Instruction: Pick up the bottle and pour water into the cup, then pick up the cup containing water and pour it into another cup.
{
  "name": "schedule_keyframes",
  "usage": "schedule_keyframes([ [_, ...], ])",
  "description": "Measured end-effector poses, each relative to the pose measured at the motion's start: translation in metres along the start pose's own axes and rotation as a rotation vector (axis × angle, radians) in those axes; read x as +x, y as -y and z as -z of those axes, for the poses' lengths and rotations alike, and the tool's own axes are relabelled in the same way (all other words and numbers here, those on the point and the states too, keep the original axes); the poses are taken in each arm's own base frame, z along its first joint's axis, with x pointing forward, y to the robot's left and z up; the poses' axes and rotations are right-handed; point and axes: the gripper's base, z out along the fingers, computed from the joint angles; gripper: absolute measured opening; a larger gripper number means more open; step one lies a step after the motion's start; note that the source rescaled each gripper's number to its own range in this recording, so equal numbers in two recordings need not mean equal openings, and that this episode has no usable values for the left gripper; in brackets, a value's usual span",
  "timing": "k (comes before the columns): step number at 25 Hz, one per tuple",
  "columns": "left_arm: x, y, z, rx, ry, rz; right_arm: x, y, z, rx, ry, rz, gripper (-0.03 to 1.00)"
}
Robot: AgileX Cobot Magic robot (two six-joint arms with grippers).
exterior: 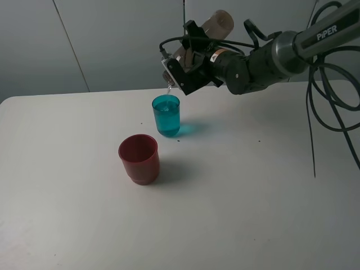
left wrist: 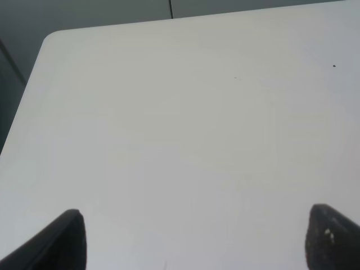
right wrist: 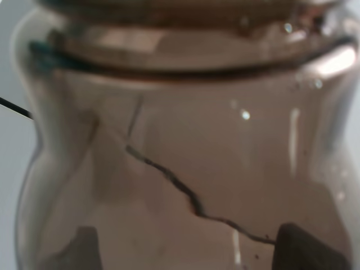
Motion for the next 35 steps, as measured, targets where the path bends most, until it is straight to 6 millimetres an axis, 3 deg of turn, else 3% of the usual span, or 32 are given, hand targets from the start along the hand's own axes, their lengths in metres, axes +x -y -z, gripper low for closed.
schedule_keyframes([
  [15, 0.0, 0.0, 0.0, 0.0, 0.0, 0.0, -0.001, 0.0, 0.0, 0.002, 0.008, 0.012, 0.0],
  [20, 0.0, 0.0, 0.0, 0.0, 0.0, 0.004, -0.002, -0.001, 0.0, -0.014, 0.016, -0.091, 0.0],
  [25, 0.0, 0.0, 0.0, 0.0, 0.0, 0.002, -0.001, 0.0, 0.006, -0.127, 0.041, -0.378, 0.0],
  [28, 0.0, 0.0, 0.0, 0.0, 0.0, 0.004, 0.003, 0.008, 0.015, -0.221, 0.046, -0.638, 0.0],
  [35, 0.0, 0.0, 0.0, 0.0, 0.0, 0.002, 0.042, 0.0, 0.027, -0.341, -0.109, -1.375, 0.0],
])
